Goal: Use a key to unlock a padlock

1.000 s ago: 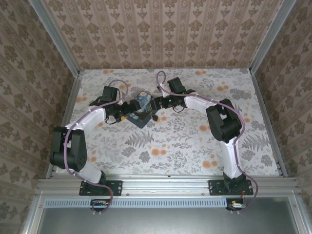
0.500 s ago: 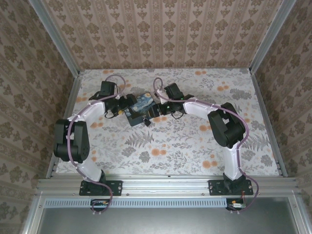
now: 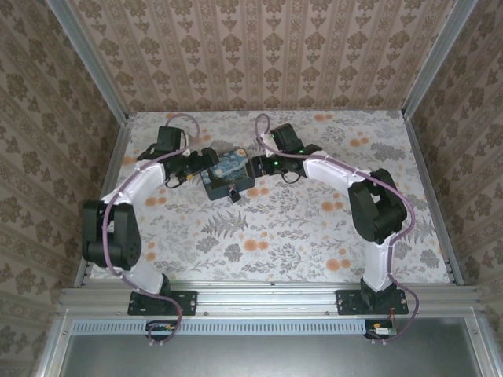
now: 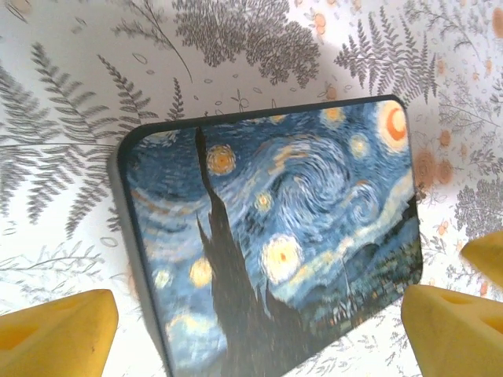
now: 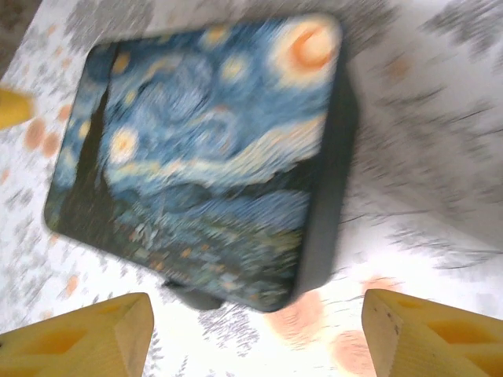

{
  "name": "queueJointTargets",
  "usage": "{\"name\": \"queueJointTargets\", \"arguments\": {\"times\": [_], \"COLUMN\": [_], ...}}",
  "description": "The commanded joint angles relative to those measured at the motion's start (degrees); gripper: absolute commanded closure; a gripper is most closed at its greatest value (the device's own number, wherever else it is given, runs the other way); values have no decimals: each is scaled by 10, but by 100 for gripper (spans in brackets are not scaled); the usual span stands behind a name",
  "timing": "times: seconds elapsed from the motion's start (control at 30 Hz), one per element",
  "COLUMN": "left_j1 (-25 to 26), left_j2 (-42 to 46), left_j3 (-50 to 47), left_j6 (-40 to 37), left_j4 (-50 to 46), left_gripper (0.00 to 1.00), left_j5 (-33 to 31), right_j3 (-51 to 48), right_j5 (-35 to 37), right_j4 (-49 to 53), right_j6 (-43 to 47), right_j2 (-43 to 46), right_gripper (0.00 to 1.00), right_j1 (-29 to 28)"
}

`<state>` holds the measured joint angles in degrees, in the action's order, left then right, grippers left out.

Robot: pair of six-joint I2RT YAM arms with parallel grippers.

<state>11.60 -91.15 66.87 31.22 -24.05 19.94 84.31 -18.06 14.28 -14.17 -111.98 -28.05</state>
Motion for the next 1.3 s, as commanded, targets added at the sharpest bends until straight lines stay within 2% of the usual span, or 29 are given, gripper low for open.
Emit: {"name": "queueJointTargets", "arguments": {"times": [0.0,0.13,0.43,0.57,0.97,1.27], "left_j1": [0,1,4,4,4,11], "left_j2": [48,82,124,136,165,169], "left_j3": [-13,-33,-40,-35,-42,-28], "left_j6": [-46,-54,-66,-71,-74,-89], "left_j4": [-68,-91,-114,-122,-125,-139], "left_gripper": [5,5,5,5,5,5], "left_j5": [-50,-70,-70,-73,-72,-78], "right_j3": [21,69,107,99,114,105], "right_j5": [112,203,261,263,274,280], "right_j4": [56,106,110,104,117,116], "right_j6": [-25,-67,-79,-76,-67,-72], "right_j2": [7,-38,-109,-115,-149,-151], "right_gripper": [30,34,50,56,66,85], "right_j1": [17,21,19,19,9,8]}}
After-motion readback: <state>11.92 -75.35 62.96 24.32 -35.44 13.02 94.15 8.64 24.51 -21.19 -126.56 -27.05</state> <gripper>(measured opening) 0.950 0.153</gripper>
